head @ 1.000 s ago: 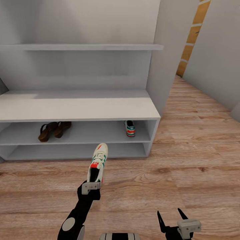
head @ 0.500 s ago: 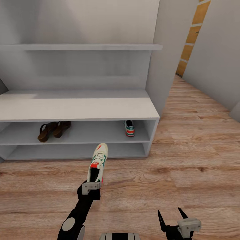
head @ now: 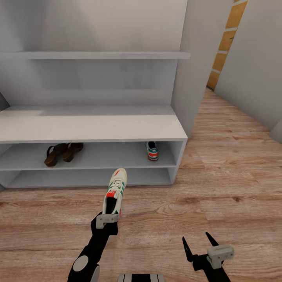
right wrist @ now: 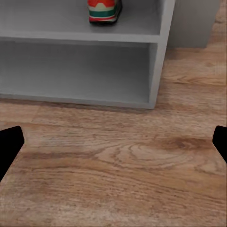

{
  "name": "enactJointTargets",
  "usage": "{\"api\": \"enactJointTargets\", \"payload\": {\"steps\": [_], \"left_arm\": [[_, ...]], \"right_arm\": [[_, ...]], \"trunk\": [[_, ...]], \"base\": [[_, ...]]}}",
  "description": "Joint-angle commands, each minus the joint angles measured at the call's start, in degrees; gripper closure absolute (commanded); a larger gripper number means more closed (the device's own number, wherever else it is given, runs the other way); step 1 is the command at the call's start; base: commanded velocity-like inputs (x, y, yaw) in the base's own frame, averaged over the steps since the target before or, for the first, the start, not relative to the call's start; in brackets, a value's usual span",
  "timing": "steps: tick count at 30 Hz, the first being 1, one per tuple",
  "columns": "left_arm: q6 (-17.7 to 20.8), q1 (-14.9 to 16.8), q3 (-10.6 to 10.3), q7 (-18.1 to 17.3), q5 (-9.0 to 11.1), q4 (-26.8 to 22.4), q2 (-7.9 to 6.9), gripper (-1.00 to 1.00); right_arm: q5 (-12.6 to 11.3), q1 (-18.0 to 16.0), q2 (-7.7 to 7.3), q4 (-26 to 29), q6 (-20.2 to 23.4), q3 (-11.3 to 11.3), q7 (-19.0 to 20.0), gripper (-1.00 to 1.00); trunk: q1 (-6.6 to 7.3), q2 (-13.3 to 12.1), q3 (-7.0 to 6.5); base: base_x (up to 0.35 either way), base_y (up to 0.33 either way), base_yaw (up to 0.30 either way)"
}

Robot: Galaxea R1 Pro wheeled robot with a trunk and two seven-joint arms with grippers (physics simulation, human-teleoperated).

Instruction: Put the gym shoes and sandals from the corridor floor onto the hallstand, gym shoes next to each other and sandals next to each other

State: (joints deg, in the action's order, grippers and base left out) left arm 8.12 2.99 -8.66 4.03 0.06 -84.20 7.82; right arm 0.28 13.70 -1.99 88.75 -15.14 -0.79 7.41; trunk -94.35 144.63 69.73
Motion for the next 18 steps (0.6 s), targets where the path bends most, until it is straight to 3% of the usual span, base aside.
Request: {"api": "enactJointTargets", "payload": {"steps": [1, 9, 13, 18], "left_arm": [[0.01, 0.0, 0.01, 0.01, -0.01, 0.0, 0.0, 1.0], [0.09, 0.0, 0.03, -0.02, 0.02, 0.0, 0.0, 1.0], [0.09, 0.0, 0.02, -0.01, 0.02, 0.0, 0.0, 1.0], [0.07, 0.0, -0.02, 0.0, -0.01, 0.0, 0.0, 1.0]], "right_arm": [[-0.06, -0.08, 0.01, 0.55, 0.02, 0.09, 1.54, -1.0], [-0.3, -0.38, 0.12, 1.95, -0.31, 2.05, 11.51, -1.0], [-0.49, -0.34, 0.18, 2.11, -0.8, 3.12, 14.25, -1.0], [-2.07, -0.14, 0.17, 2.17, -1.47, 6.07, 17.9, -1.0]], "trunk": [[0.0, 0.0, 0.0], [0.0, 0.0, 0.0], [0.0, 0.0, 0.0], [0.0, 0.0, 0.0]], "base": [[0.0, 0.0, 0.0], [0.0, 0.0, 0.0], [0.0, 0.0, 0.0], [0.0, 0.0, 0.0]]}}
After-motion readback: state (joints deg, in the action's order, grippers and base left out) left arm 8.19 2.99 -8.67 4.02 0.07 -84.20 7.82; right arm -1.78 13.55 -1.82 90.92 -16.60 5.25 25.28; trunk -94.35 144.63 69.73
